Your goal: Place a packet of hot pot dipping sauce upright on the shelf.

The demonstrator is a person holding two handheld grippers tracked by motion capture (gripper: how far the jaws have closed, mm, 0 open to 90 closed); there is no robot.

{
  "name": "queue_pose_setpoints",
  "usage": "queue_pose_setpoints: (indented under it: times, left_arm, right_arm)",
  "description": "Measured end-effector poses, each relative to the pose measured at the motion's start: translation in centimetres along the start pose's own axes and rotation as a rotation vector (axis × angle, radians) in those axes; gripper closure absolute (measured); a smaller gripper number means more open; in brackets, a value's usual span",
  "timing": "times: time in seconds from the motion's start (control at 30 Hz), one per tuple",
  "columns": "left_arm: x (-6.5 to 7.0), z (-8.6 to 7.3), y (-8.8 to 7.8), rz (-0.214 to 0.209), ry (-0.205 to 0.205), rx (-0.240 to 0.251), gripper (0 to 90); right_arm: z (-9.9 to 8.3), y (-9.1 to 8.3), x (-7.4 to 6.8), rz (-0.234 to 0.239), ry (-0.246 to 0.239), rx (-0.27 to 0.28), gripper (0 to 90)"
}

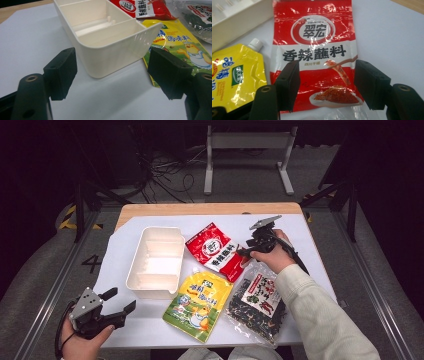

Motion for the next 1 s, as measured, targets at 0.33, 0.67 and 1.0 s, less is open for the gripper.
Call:
queue_pose_setpoints:
  times: [0.33,0.67,1.0]
  left_arm:
    - [-0.2,-0.4,0.0,-0.005,-0.018,-0.004,21.3]
    - [-0.3,-0.4,0.4,-0.014,-0.019,-0.013,21.0]
    - [-0.1,-0.3,0.9,-0.028,-0.006,-0.02,20.6]
  right_arm:
    - [0.1,2.1,1.2,-0.01,0.07,-0.03,31.7]
    - [-0.6,3.7,2.2,0.001,0.14,-0.074,28.7]
    - [-1.5,5.6,2.0,0.017,0.175,-0.137,24.1]
Point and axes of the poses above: each handheld gripper's, and its own axes: y roughly forward along the jaws, z roughly out of its top, x roughly to its right, the point moved 7 cm from there along y, roughly forward along the jaws, and after that the axes turned 3 degrees about -x, right-handed, at the moved point
